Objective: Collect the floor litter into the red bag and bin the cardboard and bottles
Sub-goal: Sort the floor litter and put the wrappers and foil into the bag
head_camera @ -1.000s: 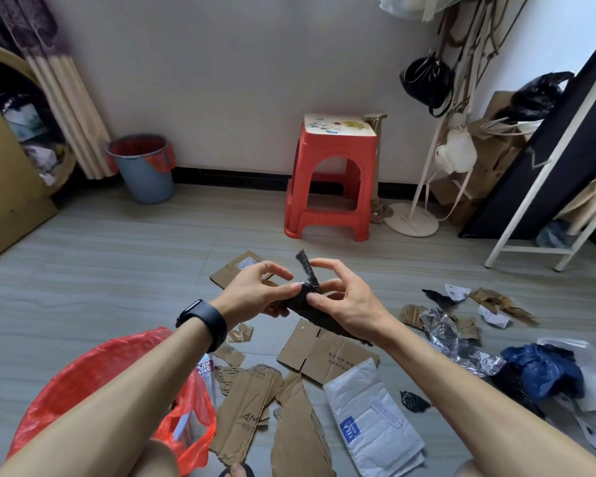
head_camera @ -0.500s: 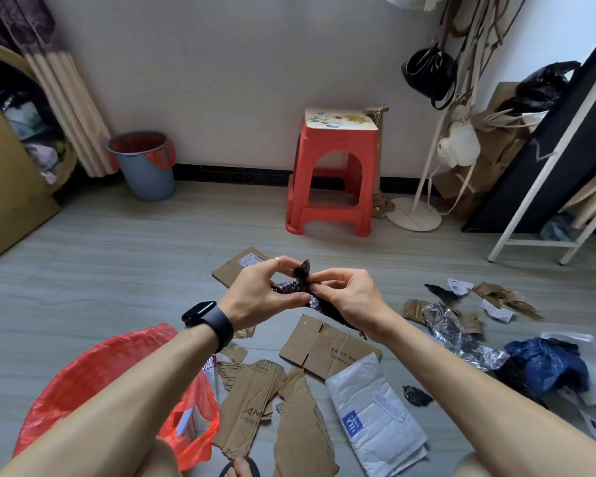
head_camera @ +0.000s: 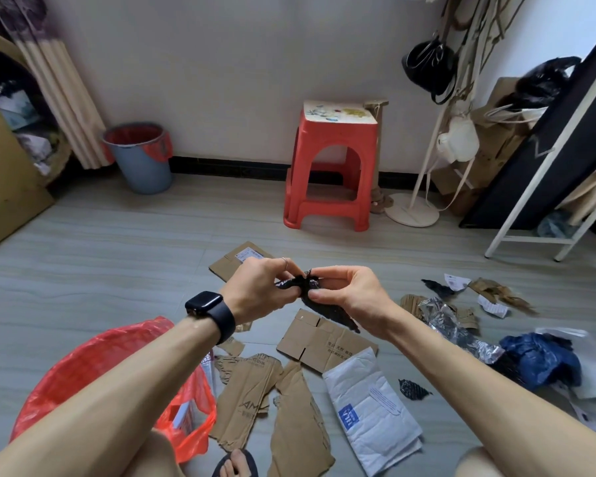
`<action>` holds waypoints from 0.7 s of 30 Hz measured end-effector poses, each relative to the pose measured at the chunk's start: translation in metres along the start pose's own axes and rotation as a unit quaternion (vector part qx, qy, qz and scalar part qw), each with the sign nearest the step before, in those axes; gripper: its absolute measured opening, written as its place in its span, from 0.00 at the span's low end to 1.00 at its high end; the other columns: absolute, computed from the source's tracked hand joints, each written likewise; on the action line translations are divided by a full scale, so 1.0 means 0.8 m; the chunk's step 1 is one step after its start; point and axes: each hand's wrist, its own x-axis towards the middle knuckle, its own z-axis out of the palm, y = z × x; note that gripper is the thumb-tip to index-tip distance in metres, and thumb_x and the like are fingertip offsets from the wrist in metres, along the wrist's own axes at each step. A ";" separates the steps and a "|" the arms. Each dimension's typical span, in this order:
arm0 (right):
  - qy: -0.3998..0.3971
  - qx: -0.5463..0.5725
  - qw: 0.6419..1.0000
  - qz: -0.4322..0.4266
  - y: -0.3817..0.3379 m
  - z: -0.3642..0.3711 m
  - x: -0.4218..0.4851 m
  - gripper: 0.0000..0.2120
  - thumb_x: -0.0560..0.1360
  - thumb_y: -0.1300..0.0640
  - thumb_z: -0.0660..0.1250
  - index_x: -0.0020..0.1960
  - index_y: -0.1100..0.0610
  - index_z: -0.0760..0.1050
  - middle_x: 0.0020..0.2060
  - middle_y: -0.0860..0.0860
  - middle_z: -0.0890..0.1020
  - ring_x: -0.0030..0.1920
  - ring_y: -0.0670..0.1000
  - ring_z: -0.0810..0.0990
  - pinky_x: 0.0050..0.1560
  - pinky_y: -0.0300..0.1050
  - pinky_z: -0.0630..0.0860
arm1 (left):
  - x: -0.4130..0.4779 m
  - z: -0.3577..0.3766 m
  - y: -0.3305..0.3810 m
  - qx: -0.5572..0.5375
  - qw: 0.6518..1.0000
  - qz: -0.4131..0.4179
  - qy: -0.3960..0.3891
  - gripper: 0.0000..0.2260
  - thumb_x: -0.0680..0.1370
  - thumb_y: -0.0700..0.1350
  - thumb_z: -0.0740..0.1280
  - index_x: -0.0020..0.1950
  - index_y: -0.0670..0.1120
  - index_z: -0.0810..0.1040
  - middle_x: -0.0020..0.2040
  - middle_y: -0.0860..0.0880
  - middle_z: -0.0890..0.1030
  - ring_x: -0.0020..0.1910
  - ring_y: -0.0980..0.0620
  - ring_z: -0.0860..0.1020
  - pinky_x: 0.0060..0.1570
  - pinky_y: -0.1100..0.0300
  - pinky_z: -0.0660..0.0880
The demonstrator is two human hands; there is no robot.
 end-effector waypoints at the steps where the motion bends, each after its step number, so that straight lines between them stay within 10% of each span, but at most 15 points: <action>1: 0.011 -0.016 1.000 -0.015 0.001 0.003 -0.001 0.14 0.71 0.73 0.74 0.56 0.65 0.81 0.46 0.61 0.86 0.43 0.55 0.87 0.43 0.43 0.83 | 0.000 0.001 0.004 -0.019 1.000 -0.009 0.000 0.06 0.74 0.43 0.73 0.51 0.49 0.83 0.38 0.51 0.85 0.30 0.52 0.82 0.35 0.51 0.82; 6: 0.133 -0.239 0.945 -0.181 0.007 0.010 0.010 0.08 0.70 0.57 0.80 0.48 0.53 0.87 0.45 0.49 0.85 0.42 0.45 0.85 0.47 0.39 0.83 | 0.005 -0.011 0.011 -0.226 0.965 -0.135 -0.023 0.07 0.76 0.38 0.72 0.53 0.44 0.83 0.38 0.43 0.85 0.32 0.48 0.82 0.37 0.54 0.82; 9: 0.141 -0.184 0.960 -0.159 -0.002 0.017 0.015 0.05 0.70 0.55 0.79 0.45 0.54 0.87 0.41 0.48 0.87 0.42 0.45 0.86 0.48 0.42 0.83 | 0.002 -0.016 0.011 -0.313 0.934 -0.170 -0.020 0.10 0.77 0.38 0.72 0.58 0.41 0.82 0.44 0.38 0.85 0.36 0.50 0.83 0.40 0.56 0.82; 13: 0.172 -0.110 0.975 -0.081 0.001 0.032 0.026 0.06 0.70 0.53 0.80 0.43 0.55 0.86 0.37 0.51 0.87 0.41 0.51 0.87 0.47 0.49 0.84 | 0.000 -0.009 0.000 -0.211 0.970 -0.119 0.029 0.11 0.77 0.44 0.73 0.59 0.46 0.83 0.43 0.44 0.85 0.36 0.49 0.83 0.45 0.47 0.83; 21: 0.088 0.124 0.988 0.022 0.003 0.063 0.039 0.06 0.75 0.64 0.73 0.50 0.65 0.83 0.45 0.63 0.86 0.43 0.55 0.86 0.47 0.44 0.83 | -0.003 -0.031 -0.003 0.006 0.994 -0.047 0.095 0.17 0.71 0.58 0.76 0.55 0.52 0.85 0.41 0.55 0.84 0.32 0.65 0.77 0.37 0.67 0.77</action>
